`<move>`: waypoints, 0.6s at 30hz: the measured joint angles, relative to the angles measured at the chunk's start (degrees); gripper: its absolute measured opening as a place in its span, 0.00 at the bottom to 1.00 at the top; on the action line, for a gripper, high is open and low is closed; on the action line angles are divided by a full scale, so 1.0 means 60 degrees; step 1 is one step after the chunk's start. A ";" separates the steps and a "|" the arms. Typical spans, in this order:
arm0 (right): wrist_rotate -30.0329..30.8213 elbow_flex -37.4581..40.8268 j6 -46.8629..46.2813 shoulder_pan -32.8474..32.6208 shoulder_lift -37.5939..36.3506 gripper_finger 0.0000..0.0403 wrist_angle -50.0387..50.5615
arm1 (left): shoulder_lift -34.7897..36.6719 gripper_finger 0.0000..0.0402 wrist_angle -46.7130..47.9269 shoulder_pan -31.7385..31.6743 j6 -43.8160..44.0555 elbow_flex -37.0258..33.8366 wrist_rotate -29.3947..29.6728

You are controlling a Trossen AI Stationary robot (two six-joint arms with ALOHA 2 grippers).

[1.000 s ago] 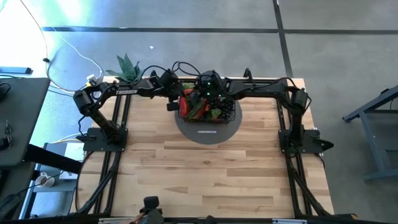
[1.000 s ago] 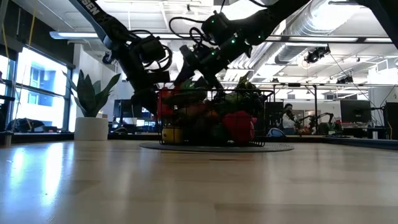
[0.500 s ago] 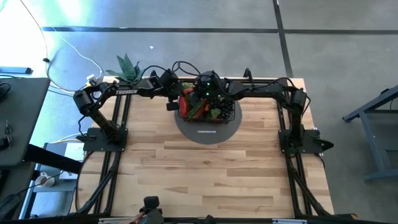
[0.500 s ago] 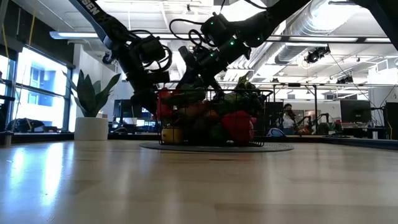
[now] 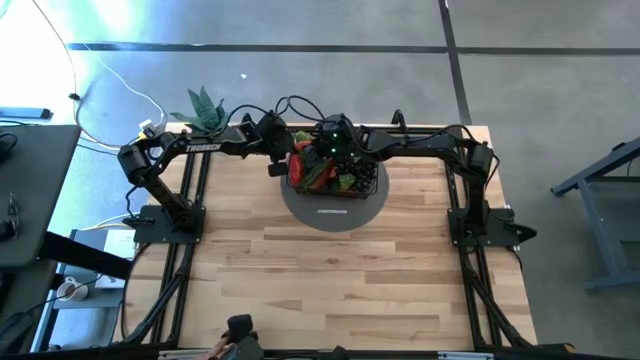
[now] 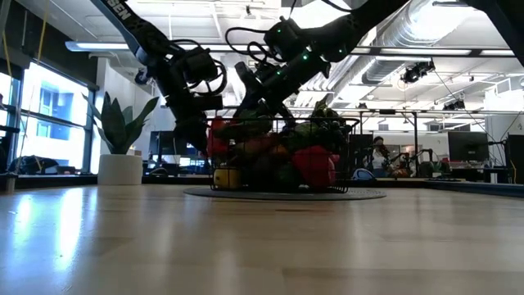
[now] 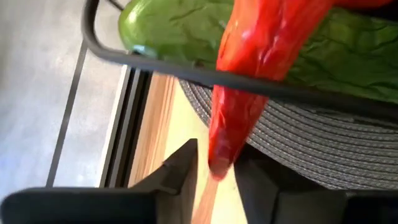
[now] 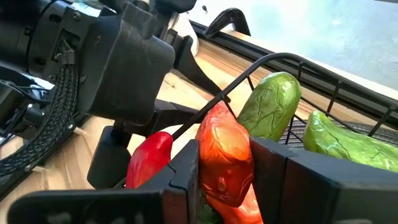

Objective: Build produce basket
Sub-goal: Adjust the carrot on the wire basket

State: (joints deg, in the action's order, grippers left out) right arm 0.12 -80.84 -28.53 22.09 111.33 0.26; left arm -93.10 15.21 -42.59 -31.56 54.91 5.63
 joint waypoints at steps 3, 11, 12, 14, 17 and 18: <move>0.0129 0.0000 0.0000 0.0001 0.0000 0.20 -0.0001 | 0.0004 0.29 0.0110 0.0000 0.0082 0.0001 0.0000; 0.0225 0.0000 -0.0227 -0.0018 -0.0003 0.20 0.0022 | 0.0007 0.43 0.0766 0.0000 0.0256 0.0001 0.0008; 0.0224 0.0000 -0.0375 -0.0018 -0.0010 0.20 0.0089 | 0.0007 0.44 0.0790 0.0000 0.0262 0.0001 0.0045; 0.0222 -0.0001 -0.0456 -0.0016 -0.0015 0.20 0.0193 | 0.0007 0.44 0.0790 0.0000 0.0247 0.0001 0.0157; 0.0222 -0.0015 -0.0459 -0.0018 -0.0059 0.20 0.0352 | 0.0007 0.44 0.0786 0.0000 0.0235 0.0001 0.0286; 0.0258 -0.0015 -0.0459 -0.0022 -0.0090 0.20 0.0382 | 0.0007 0.44 0.0789 0.0000 0.0231 0.0001 0.0343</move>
State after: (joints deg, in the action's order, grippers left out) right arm 1.67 -80.93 -31.29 21.96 110.79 2.55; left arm -93.06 19.94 -42.59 -30.17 54.92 7.69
